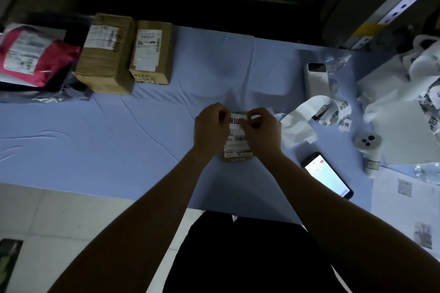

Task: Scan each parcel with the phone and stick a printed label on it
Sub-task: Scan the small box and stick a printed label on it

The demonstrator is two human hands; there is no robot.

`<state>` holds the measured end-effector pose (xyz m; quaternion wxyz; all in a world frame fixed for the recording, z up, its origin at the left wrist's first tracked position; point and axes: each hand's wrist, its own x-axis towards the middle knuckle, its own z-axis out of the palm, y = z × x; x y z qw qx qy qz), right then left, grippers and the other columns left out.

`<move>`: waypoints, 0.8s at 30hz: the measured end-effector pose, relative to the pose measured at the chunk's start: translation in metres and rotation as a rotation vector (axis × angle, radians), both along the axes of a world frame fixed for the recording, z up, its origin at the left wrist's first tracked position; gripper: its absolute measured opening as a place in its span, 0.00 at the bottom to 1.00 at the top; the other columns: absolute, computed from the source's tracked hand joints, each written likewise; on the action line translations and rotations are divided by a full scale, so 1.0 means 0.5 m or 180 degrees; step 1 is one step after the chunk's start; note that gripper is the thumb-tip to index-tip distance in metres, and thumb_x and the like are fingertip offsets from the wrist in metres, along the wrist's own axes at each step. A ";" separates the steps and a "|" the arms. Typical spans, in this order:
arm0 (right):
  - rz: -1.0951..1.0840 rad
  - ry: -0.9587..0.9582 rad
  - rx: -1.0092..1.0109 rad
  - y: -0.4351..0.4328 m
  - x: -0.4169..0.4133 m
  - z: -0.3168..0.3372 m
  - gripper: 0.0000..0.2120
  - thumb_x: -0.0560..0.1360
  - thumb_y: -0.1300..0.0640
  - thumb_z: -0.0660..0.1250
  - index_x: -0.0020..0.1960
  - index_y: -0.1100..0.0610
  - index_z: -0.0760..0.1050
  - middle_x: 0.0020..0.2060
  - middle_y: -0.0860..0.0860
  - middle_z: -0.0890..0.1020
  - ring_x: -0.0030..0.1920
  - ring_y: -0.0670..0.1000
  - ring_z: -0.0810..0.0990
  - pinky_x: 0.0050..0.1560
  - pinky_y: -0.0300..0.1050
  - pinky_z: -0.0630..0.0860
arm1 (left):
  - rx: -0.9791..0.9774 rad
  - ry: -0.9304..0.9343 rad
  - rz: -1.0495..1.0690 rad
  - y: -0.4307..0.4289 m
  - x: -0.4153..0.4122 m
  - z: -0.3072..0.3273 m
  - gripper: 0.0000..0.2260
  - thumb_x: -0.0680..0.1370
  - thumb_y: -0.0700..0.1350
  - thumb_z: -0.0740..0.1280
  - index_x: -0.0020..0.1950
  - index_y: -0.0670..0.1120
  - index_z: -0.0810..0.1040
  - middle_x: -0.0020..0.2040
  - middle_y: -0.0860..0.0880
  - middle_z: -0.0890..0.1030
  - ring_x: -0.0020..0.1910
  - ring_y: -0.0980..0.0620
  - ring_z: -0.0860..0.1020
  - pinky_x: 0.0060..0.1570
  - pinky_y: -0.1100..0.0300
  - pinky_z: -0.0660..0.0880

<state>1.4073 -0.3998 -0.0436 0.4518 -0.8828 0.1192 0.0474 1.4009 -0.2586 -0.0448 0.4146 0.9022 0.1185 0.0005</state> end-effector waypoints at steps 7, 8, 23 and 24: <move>0.0817 -0.0201 -0.0939 -0.002 0.050 -0.056 0.10 0.73 0.53 0.73 0.48 0.54 0.73 0.37 0.52 0.79 0.40 0.56 0.78 0.37 0.48 0.73 | 0.0735 -0.0109 -0.0014 -0.021 0.010 -0.066 0.03 0.80 0.42 0.64 0.48 0.43 0.75 0.48 0.46 0.74 0.45 0.45 0.76 0.46 0.48 0.75; 0.0736 -0.0199 -0.0989 -0.009 0.051 -0.060 0.12 0.73 0.50 0.73 0.49 0.53 0.73 0.40 0.51 0.78 0.41 0.54 0.76 0.37 0.46 0.70 | 0.0588 -0.0094 0.0161 -0.022 0.006 -0.071 0.04 0.80 0.43 0.65 0.51 0.43 0.76 0.49 0.45 0.74 0.43 0.47 0.76 0.45 0.49 0.76; -0.0182 0.0911 0.0534 -0.050 0.021 -0.061 0.08 0.77 0.44 0.71 0.51 0.47 0.82 0.41 0.40 0.85 0.44 0.41 0.84 0.40 0.37 0.78 | -0.0616 0.0567 0.0968 -0.036 -0.074 -0.056 0.12 0.82 0.52 0.65 0.65 0.56 0.75 0.51 0.52 0.83 0.46 0.51 0.83 0.41 0.48 0.83; -0.0102 0.0951 0.0629 -0.052 0.008 -0.059 0.08 0.77 0.45 0.72 0.54 0.46 0.81 0.42 0.39 0.85 0.44 0.40 0.85 0.41 0.37 0.79 | -0.0703 0.0652 0.0967 -0.033 -0.086 -0.056 0.11 0.81 0.52 0.66 0.64 0.55 0.76 0.50 0.53 0.84 0.45 0.52 0.84 0.41 0.48 0.83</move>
